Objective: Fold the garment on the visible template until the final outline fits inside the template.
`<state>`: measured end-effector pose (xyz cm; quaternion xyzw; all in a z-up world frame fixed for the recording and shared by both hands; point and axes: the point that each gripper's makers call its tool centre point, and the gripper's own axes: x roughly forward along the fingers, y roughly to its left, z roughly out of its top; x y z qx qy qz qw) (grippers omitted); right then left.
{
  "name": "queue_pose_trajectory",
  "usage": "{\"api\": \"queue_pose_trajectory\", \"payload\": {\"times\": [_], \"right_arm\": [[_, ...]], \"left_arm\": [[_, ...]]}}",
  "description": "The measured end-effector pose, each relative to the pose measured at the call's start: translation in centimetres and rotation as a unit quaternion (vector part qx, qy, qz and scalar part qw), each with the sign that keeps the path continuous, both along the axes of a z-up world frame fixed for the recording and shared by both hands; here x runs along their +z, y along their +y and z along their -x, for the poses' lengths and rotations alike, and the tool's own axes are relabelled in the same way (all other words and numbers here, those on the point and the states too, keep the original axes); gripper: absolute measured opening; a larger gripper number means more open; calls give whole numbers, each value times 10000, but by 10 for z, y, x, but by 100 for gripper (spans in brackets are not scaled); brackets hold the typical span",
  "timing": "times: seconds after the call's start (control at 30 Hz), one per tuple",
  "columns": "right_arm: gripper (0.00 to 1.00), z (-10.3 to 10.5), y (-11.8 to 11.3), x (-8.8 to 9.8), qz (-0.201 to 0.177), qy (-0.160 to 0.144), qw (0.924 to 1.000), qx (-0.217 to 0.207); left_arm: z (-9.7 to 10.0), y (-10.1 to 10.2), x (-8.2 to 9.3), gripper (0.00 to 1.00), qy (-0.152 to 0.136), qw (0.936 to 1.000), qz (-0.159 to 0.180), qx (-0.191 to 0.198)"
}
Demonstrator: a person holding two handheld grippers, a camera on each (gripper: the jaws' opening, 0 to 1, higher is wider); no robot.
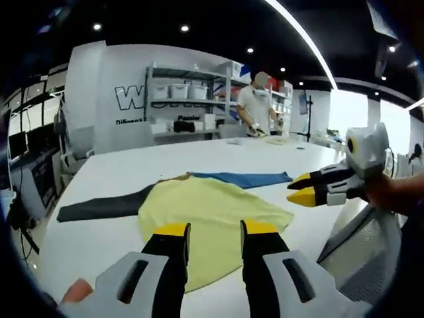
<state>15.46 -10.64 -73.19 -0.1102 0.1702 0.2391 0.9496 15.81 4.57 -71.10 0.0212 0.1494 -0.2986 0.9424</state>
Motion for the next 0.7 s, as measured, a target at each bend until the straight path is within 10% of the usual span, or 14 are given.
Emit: {"api": "queue_pose_trajectory", "payload": {"times": [0.7], "right_arm": [[54,-8,-6,6,-376,-99,9991,-195]], "left_arm": [[-9,2,-24,82,415,9983,333,243]]}}
